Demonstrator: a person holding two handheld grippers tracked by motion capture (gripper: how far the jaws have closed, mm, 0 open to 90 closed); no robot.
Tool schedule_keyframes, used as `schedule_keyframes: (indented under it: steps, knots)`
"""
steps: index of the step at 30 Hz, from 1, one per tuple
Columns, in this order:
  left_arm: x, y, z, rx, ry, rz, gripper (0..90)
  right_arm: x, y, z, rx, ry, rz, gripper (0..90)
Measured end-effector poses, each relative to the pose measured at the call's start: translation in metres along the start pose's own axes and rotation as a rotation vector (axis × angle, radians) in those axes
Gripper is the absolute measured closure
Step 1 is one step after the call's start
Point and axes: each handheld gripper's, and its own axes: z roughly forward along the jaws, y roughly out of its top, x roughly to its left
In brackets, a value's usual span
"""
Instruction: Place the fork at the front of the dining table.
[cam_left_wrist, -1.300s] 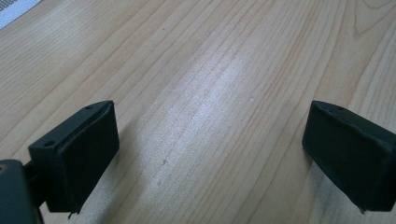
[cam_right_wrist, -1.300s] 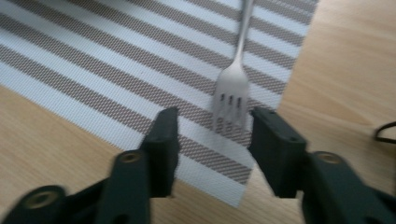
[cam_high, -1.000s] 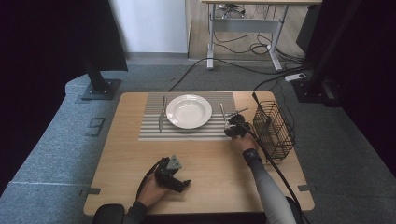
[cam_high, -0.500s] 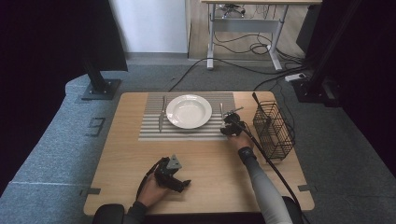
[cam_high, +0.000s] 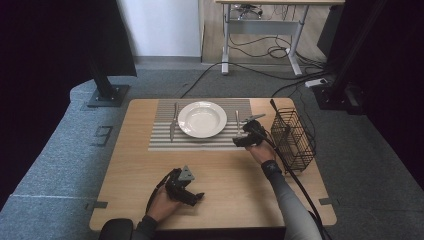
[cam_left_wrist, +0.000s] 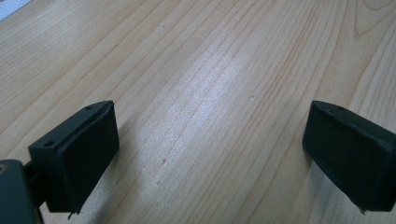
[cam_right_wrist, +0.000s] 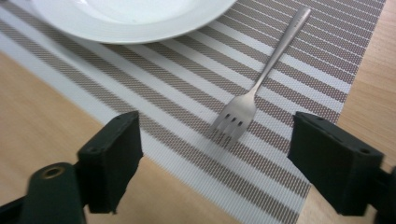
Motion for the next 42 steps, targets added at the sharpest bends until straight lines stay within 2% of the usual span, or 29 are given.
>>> schedule_keyframes:
  steps: [5,8,10,18,19,22,24,25,29,32,37,39,42]
  knots:
    - [0.0,0.0,0.0,0.001,0.0,-0.005,3.2,0.011,-0.01,-0.021,-0.041,0.019,-0.041,11.6]
    - [0.0,0.0,0.0,0.002,0.0,-0.005,3.1,0.016,-0.016,-0.029,-0.058,0.011,-0.054,7.2]
    - [0.001,0.0,0.0,0.003,0.001,-0.005,3.0,0.021,-0.025,-0.04,-0.076,-0.002,-0.081,5.3]
    - [0.0,0.0,0.0,0.004,0.002,-0.008,2.9,0.023,-0.052,-0.058,-0.102,0.023,-0.069,5.0]
    - [0.0,0.0,0.0,0.002,0.002,-0.011,2.9,0.023,-0.061,-0.061,-0.103,0.02,-0.068,5.1]
    - [0.0,0.0,0.0,0.002,0.003,-0.013,2.9,0.023,-0.07,-0.062,-0.104,0.019,-0.066,5.0]
    - [0.0,0.0,0.0,0.002,0.003,-0.011,2.9,0.022,-0.084,-0.063,-0.108,0.021,-0.059,4.7]
    - [0.0,0.0,0.0,0.002,0.003,-0.011,2.9,0.022,-0.084,-0.063,-0.108,0.021,-0.059,4.7]
    - [0.0,0.0,0.0,0.002,0.003,-0.012,2.9,0.021,-0.106,-0.057,-0.116,0.037,-0.044,1.9]
    - [0.0,0.0,0.0,0.002,0.003,-0.012,2.9,0.02,-0.118,-0.05,-0.089,0.033,-0.05,0.0]
    - [0.0,0.0,0.0,0.002,0.003,-0.012,2.9,0.018,-0.13,-0.041,-0.062,0.036,-0.044,0.0]
    - [0.0,0.0,0.0,0.002,0.003,-0.012,2.9,0.015,-0.138,-0.036,-0.049,0.053,-0.018,0.0]
    - [0.0,0.0,0.0,0.002,0.003,-0.012,2.9,0.016,-0.138,-0.036,-0.039,0.043,-0.028,0.0]
